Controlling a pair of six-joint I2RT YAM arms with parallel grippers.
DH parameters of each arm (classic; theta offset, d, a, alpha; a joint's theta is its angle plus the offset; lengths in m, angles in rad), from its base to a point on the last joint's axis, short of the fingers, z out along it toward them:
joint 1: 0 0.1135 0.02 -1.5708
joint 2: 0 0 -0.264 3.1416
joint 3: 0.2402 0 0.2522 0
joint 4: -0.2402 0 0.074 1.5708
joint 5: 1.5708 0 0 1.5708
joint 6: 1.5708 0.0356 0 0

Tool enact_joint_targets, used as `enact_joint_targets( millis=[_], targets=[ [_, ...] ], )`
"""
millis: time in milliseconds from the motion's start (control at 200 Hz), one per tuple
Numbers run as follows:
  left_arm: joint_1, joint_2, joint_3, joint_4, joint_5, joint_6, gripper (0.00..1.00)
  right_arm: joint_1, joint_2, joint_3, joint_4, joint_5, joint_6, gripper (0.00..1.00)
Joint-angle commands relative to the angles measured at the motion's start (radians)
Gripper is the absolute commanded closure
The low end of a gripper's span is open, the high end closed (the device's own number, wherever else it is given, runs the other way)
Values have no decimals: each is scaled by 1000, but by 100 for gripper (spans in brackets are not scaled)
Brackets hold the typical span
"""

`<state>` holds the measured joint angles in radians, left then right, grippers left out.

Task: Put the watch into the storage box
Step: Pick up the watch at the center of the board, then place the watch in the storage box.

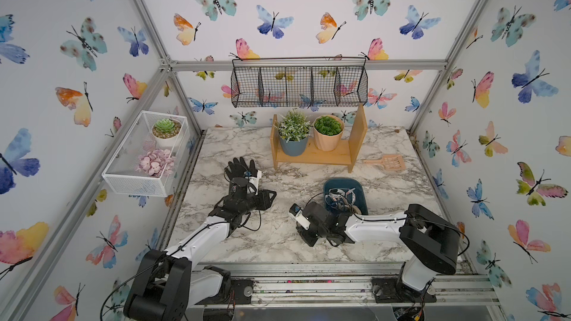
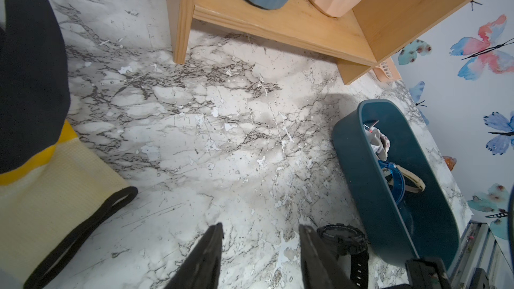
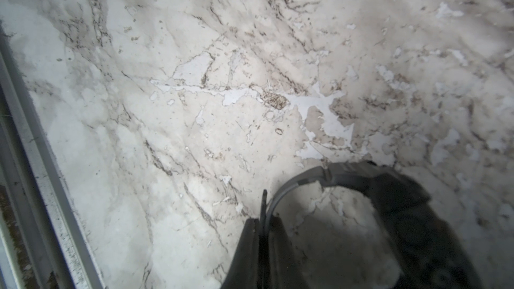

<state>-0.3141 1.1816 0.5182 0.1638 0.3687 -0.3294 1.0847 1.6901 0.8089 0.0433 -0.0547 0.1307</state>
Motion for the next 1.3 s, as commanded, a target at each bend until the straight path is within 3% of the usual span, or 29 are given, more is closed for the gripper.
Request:
enact_joint_targets(
  millis=[0, 260, 546, 751, 936, 1296],
  targets=[
    [7, -36, -10, 35, 57, 13, 51, 9, -51, 8, 44, -46, -14, 98],
    [-29, -63, 25, 47, 105, 39, 51, 9, -152, 46, -7, 61, -1, 98],
    [-153, -79, 38, 115, 105, 32, 51, 9, -284, 16, -92, 241, 25, 98],
    [-267, -8, 53, 189, 95, 14, 51, 1, -363, -10, -181, 340, 76, 98],
    [-318, 38, 78, 195, 86, 31, 51, -47, -419, -68, -218, 346, 148, 98],
    [-319, 41, 63, 215, 105, 43, 51, -176, -473, -133, -261, 329, 203, 98]
  ],
)
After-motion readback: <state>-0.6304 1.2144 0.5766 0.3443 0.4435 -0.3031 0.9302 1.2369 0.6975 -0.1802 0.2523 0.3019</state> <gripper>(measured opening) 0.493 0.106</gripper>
